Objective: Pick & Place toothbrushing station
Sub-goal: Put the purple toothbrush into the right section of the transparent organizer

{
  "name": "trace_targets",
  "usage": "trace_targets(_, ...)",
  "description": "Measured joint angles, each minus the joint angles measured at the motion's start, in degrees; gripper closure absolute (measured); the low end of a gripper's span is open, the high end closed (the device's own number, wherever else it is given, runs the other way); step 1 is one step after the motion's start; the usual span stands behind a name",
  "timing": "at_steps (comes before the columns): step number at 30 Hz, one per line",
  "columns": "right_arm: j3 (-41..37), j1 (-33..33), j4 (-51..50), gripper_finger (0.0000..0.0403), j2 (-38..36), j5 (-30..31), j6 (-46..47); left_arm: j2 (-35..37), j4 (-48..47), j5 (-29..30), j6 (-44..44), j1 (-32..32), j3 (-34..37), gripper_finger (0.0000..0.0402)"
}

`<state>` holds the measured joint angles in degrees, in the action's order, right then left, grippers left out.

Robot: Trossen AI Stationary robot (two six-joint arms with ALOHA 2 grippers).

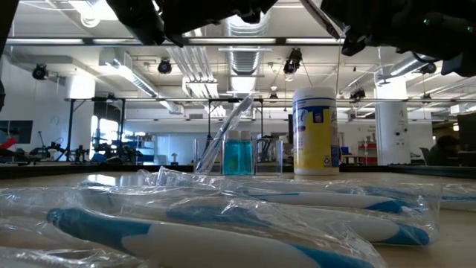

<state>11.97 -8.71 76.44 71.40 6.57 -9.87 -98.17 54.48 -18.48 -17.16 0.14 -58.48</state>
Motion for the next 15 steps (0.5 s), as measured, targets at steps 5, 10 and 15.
trace_targets(5,0.91,0.00,1.14,0.0394,1.71,-0.01,0.06,0.00,0.00,0.43,-0.01,0.02,0.11,0.0210)
trace_targets(10,1.00,0.00,1.71,0.0394,1.83,-0.03,0.20,0.00,-0.04,0.45,0.01,0.02,0.38,0.0260)
trace_targets(15,0.91,0.00,1.97,0.0394,1.83,-0.07,0.20,0.00,-0.04,0.46,0.28,0.02,0.38,0.0316)
